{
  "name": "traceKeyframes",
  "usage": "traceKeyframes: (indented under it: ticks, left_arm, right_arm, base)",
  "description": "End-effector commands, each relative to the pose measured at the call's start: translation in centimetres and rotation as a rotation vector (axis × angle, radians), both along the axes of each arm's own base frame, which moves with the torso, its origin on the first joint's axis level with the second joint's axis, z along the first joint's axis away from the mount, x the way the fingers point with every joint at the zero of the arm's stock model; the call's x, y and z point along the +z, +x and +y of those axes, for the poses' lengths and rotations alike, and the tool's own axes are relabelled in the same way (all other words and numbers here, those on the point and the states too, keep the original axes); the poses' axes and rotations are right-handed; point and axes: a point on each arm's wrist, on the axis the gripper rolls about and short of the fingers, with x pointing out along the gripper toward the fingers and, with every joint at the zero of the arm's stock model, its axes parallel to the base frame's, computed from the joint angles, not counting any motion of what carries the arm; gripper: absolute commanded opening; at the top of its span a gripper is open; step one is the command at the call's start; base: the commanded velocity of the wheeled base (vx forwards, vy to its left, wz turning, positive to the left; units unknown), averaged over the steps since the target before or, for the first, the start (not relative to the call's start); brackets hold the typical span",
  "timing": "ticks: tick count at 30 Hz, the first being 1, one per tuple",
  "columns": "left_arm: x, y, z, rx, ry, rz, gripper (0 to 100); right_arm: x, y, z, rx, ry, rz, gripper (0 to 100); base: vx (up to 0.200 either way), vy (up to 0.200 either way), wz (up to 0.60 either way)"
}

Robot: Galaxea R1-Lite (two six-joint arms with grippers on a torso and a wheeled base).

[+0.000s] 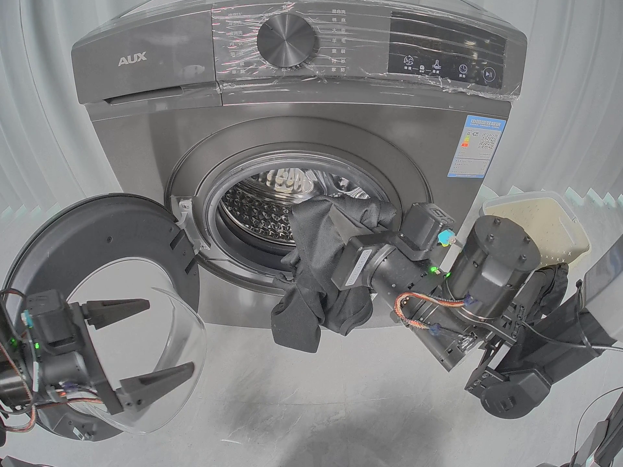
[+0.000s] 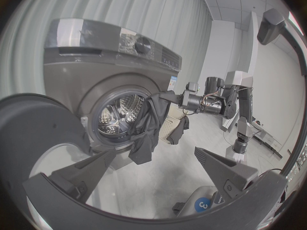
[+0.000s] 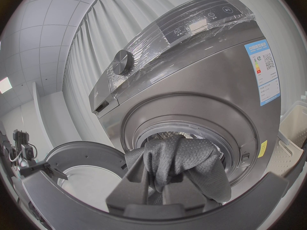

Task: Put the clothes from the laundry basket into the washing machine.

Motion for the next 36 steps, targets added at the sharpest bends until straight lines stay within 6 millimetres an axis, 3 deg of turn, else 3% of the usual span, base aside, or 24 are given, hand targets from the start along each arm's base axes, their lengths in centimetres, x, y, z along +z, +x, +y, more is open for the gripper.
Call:
traceKeyframes:
  ticks: [1, 18, 36]
  left_arm:
    - [-3.5, 4.1, -3.5, -0.065, 0.061, 0.138, 100]
    - [-8.5, 8.5, -7.3, -0.110, 0.071, 0.227, 100]
    - [-12.7, 11.5, -9.2, -0.094, 0.057, 0.251, 100]
  right_arm:
    - [-0.1, 0.3, 0.4, 0.001, 0.007, -0.001, 0]
    - [-0.3, -0.1, 0.7, 0.013, 0.022, -0.007, 0]
    - [-0.6, -0.5, 1.1, 0.028, 0.022, -0.006, 0]
  base:
    - [0.000, 0.000, 0.00]
    - [0.000, 0.000, 0.00]
    - [0.000, 0.000, 0.00]
